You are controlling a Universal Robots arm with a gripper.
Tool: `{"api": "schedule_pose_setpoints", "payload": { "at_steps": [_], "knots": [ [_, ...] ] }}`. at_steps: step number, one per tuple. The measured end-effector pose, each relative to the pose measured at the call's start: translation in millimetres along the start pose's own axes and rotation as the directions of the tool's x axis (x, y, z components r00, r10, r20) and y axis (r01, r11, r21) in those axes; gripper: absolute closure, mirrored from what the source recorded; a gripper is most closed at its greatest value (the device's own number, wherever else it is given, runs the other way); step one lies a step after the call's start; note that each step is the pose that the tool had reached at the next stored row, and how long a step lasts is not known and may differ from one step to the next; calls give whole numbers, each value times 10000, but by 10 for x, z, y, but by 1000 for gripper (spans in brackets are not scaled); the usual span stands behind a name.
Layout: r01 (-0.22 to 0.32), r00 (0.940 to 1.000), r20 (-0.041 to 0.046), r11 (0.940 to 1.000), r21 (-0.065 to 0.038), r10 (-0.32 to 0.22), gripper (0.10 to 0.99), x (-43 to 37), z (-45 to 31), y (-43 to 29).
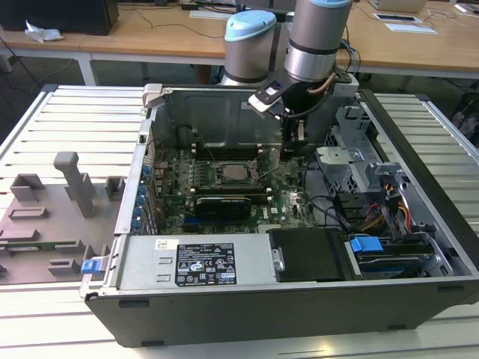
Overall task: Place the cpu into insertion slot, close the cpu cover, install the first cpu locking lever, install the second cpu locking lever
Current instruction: 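Close the cpu cover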
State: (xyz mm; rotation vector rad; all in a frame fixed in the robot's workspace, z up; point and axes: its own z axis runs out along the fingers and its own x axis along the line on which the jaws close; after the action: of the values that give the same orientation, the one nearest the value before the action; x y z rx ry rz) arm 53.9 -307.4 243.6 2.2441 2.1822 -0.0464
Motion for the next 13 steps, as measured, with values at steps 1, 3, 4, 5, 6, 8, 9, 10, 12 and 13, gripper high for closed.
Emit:
{"api": "schedule_pose_setpoints", "payload": {
  "at_steps": [1,3,4,5,6,8,9,10,12,13],
  "knots": [
    [2,10000,-17,10000,0,-2,980,-2,1,-50],
    [1,10000,-23,10000,-7,-1,980,-4,2,-126],
    [1,10000,-24,10000,-8,-1,980,-4,2,-136],
    [0,10000,-24,10000,-9,0,980,-4,3,-148],
    [0,10000,-25,10000,-9,0,980,-5,3,-161],
    [0,10000,-26,10000,-9,0,980,-5,5,-193],
    [1,10000,-28,10000,-8,-1,980,-6,5,-207],
    [1,10000,-29,10000,-13,-1,980,-7,5,-225],
    [1,10000,-30,10000,-28,-1,980,-7,-11,-232],
    [1,10000,-29,10000,-28,-1,980,-7,-28,-232]
  ]
}}
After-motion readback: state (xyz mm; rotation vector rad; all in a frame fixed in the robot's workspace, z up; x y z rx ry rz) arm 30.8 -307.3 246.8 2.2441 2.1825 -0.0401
